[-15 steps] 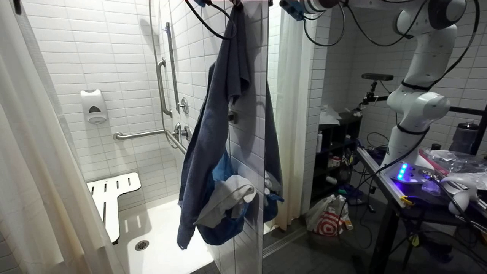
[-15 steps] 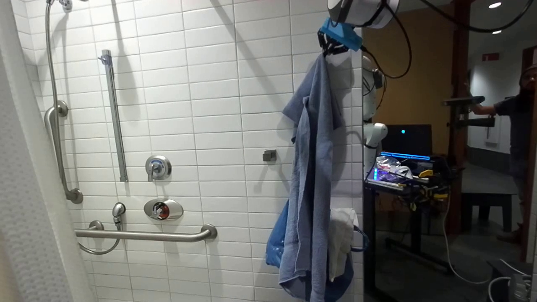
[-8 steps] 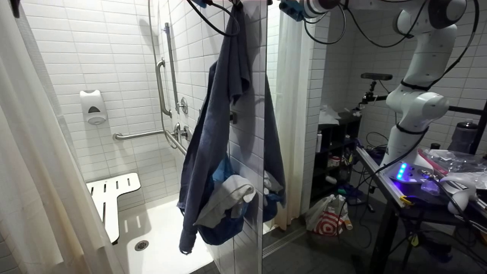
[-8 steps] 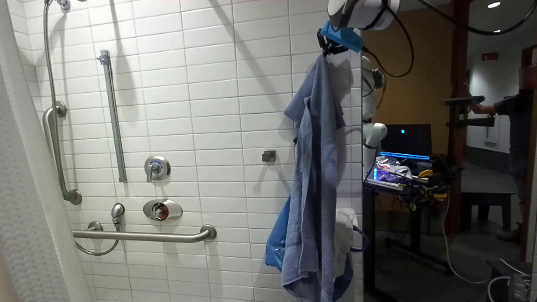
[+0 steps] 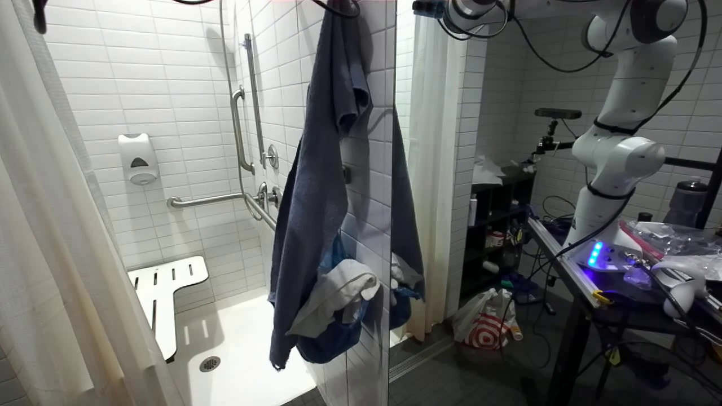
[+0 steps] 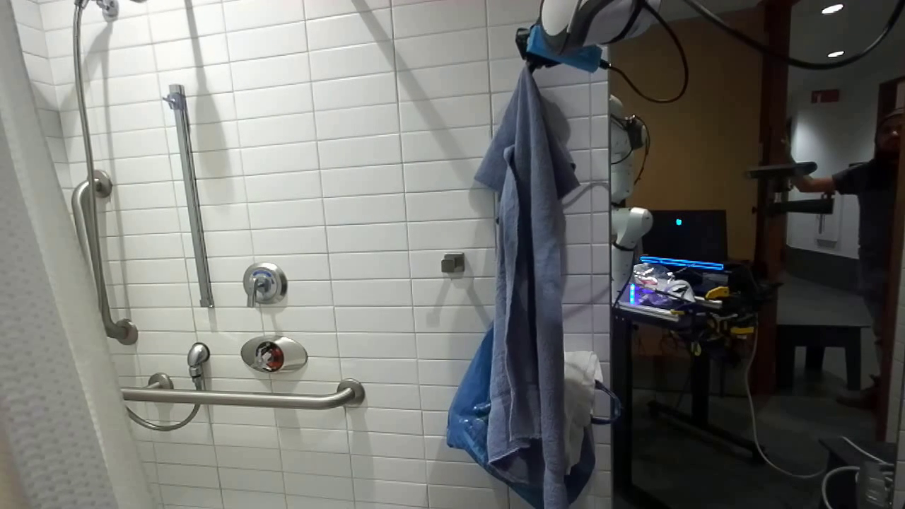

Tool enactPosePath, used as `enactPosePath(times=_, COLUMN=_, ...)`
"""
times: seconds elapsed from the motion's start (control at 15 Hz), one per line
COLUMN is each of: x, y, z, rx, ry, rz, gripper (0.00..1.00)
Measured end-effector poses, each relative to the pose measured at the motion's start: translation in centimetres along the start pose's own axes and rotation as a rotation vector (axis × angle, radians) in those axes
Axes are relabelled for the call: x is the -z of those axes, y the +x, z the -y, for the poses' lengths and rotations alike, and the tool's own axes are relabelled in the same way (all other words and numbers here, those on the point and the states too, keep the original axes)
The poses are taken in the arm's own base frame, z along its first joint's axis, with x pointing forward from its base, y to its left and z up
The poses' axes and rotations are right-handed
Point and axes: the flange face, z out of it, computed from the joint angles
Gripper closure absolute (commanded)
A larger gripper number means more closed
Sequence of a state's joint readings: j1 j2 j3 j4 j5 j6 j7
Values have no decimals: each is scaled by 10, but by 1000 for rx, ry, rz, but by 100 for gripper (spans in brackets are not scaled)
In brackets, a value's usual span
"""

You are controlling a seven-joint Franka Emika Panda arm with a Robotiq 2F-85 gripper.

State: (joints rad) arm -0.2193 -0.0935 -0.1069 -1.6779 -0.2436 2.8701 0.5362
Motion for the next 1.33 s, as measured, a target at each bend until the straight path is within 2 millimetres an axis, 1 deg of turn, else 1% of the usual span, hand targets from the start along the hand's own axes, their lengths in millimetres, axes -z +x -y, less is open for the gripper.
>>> enactPosePath(times=0.13, x=2, y=2, z=14, rx=62, ry=-4, rz=-23, gripper=100)
enactPosePath(times=0.33, x=-3, y=2, z=29, rx=134, ry=-23, rz=-49, gripper=100)
enactPosePath(times=0.6, x=-19, y=7, z=36, rx=206, ry=-130, rz=-91, gripper=100)
enactPosePath(times=0.73, x=-22, y=6, z=43, rx=232, ry=-193, rz=-102, gripper=100)
enactPosePath(times=1.0, x=-22, y=9, z=62, rx=285, ry=-274, rz=-130, gripper=100)
enactPosePath(times=1.33, x=-22, y=17, z=85, rx=340, ry=-302, rz=-180, gripper=100)
